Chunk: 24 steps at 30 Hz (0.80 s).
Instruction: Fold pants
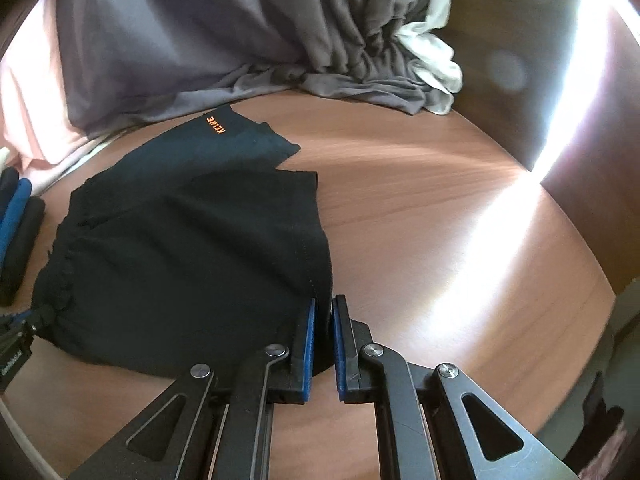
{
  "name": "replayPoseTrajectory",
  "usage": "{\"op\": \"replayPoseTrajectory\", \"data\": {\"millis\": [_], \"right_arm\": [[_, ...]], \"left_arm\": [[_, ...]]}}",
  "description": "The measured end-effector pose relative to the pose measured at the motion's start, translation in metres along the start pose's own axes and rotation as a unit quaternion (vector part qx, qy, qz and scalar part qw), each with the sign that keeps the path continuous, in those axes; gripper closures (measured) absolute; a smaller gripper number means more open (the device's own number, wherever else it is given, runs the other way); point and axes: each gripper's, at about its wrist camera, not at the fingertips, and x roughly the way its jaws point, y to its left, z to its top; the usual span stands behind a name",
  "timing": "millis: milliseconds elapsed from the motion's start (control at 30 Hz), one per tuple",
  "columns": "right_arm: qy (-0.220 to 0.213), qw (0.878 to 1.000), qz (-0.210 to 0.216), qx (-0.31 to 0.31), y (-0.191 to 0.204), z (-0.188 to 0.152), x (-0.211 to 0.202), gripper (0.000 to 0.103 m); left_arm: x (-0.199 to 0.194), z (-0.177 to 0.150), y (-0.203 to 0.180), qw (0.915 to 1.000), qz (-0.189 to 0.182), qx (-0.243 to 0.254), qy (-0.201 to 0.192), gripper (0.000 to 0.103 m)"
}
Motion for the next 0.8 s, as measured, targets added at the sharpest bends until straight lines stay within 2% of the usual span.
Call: {"op": "replayPoseTrajectory", "data": {"millis": [133, 400, 433, 500, 533, 567, 700, 800], "right_arm": [[0.032, 0.999, -0.016, -0.013, -0.001, -0.01, 0.0, 0.094], [0.082, 0.996, -0.005, -0.026, 0.012, -0.026, 0.006, 0.094], [0.086, 0.996, -0.003, -0.027, 0.012, -0.026, 0.007, 0.093], [0.089, 0.996, -0.002, -0.025, 0.012, -0.027, 0.004, 0.079], [0.086, 0.996, -0.002, -0.024, 0.012, -0.026, 0.003, 0.064], [0.079, 0.997, 0.0, -0.023, 0.011, -0.025, -0.002, 0.058], [0.033, 0.998, 0.009, -0.044, 0.013, -0.009, -0.019, 0.057], [0.008, 0.998, 0.024, -0.056, 0.016, 0.011, -0.025, 0.057]], "left_arm": [[-0.001, -0.011, 0.006, 0.9996, 0.0, -0.014, 0.025, 0.095], [-0.004, -0.019, 0.013, 0.9992, 0.024, -0.016, 0.028, 0.091], [-0.005, -0.02, 0.013, 0.9991, 0.027, -0.016, 0.029, 0.088], [-0.007, -0.021, 0.013, 0.999, 0.027, -0.018, 0.03, 0.075], [-0.013, -0.021, 0.012, 0.999, 0.027, -0.024, 0.028, 0.072], [-0.018, -0.02, 0.011, 0.9991, 0.026, -0.026, 0.02, 0.069], [-0.049, -0.016, 0.011, 0.9976, 0.053, -0.03, -0.033, 0.053], [-0.061, -0.004, 0.016, 0.9941, 0.081, -0.026, -0.067, 0.053]]}}
